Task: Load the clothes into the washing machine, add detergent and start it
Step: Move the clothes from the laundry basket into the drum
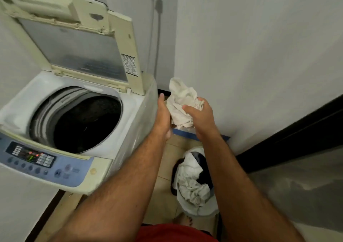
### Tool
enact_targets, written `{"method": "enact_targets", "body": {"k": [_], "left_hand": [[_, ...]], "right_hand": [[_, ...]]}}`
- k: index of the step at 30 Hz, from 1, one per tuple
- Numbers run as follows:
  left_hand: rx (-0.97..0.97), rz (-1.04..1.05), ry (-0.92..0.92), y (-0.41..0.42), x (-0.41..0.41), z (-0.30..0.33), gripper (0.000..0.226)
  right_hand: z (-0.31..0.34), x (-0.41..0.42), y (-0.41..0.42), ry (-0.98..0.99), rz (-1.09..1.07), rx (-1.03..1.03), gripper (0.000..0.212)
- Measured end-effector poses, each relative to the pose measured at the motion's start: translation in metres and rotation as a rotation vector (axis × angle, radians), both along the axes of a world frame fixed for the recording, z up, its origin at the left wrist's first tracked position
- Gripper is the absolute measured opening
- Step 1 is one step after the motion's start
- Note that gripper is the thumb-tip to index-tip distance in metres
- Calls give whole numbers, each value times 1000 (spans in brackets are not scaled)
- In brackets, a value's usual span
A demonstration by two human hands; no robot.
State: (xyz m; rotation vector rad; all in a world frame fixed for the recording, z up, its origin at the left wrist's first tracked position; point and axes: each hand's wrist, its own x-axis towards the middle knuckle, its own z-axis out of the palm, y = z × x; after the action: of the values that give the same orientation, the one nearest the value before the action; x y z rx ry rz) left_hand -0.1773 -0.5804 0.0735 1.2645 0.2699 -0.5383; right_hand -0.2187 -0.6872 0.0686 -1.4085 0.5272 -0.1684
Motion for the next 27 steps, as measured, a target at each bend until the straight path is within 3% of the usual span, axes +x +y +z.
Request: {"method": "enact_targets", "body": {"k": [4, 7, 9, 11, 15, 18, 20, 27], "left_hand": [[-39, 200, -73, 62, 34, 3, 85], [-20, 230, -127, 106, 51, -7, 47], [-42, 274, -21, 132, 59, -16, 35], [-52, 445, 105, 167, 72, -20, 28], [-110, 635, 270, 237, 102, -34, 31], [-70, 582, 379, 279, 111, -47, 44], [11, 480, 410, 299, 114, -58, 49], [183, 352, 351, 363, 142, -67, 35]], "right_hand": [[4, 32, 58, -75, 151, -106, 41], [0, 63, 120, -68, 230, -93, 59], [3, 76, 155, -25, 222, 59, 60], [3, 91, 191, 26, 254, 210, 60], [-11, 107, 250, 79, 399, 206, 38], [-32, 118, 281, 152, 486, 258, 35], [-46, 128, 295, 205, 494, 296, 51], [-81, 173, 329, 322, 210, 76, 55]]}}
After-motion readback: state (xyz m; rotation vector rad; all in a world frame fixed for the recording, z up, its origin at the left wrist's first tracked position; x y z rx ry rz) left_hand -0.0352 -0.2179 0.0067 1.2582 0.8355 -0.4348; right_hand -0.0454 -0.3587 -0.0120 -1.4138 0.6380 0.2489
